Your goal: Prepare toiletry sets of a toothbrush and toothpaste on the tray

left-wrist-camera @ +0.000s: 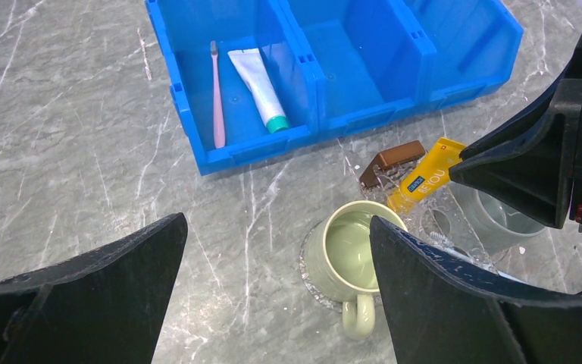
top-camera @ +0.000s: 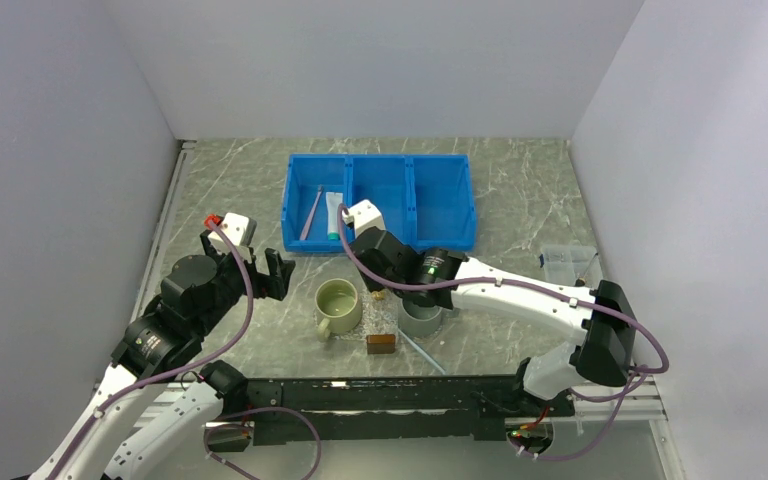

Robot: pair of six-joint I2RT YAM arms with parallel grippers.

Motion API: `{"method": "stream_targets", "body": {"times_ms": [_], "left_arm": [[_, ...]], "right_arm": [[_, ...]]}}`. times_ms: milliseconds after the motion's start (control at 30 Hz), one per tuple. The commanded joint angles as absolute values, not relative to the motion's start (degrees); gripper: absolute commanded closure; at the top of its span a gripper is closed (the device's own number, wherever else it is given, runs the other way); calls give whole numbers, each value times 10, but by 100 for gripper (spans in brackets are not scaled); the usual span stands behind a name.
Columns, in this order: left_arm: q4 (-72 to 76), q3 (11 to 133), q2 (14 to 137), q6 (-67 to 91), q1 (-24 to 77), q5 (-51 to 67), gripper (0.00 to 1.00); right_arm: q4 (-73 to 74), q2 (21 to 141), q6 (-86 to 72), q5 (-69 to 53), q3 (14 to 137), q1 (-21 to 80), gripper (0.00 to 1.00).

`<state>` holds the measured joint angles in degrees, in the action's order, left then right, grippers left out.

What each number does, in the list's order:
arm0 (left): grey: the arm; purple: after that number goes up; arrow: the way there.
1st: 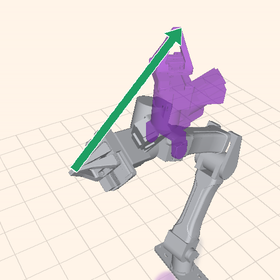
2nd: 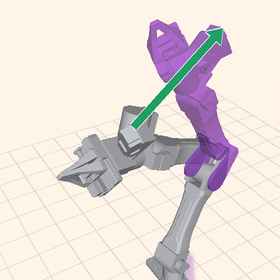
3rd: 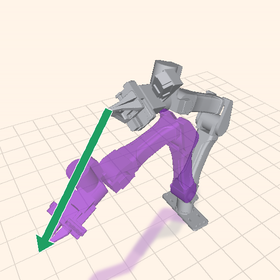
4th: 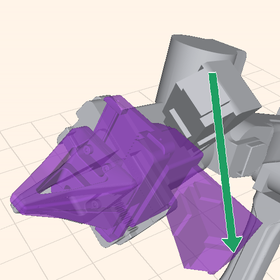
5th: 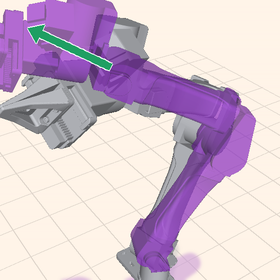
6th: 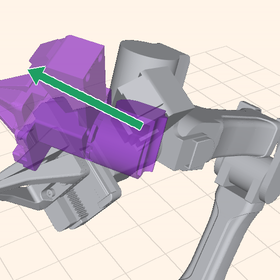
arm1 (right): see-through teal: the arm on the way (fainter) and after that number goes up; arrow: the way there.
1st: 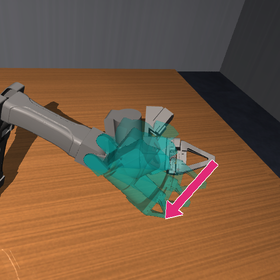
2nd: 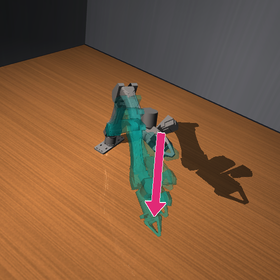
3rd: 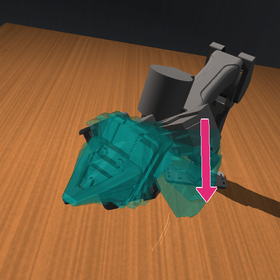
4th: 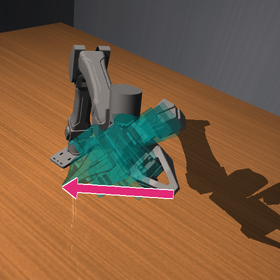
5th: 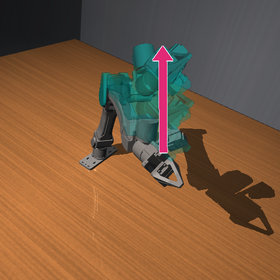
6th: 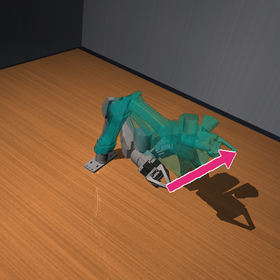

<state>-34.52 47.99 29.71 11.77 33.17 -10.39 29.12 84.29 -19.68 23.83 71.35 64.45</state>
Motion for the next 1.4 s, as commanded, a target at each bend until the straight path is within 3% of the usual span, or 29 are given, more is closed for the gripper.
{"method": "stream_targets", "body": {"times_ms": [0,800,1367], "left_arm": [[-331,479,293,122,328,-112,3],[-333,479,294,122,329,-118,3],[-336,478,289,121,329,-121,3]], "right_arm": [[296,821,-202,242,737,646,73],[432,572,-325,128,512,648,55],[332,626,-422,138,375,679,51]]}}
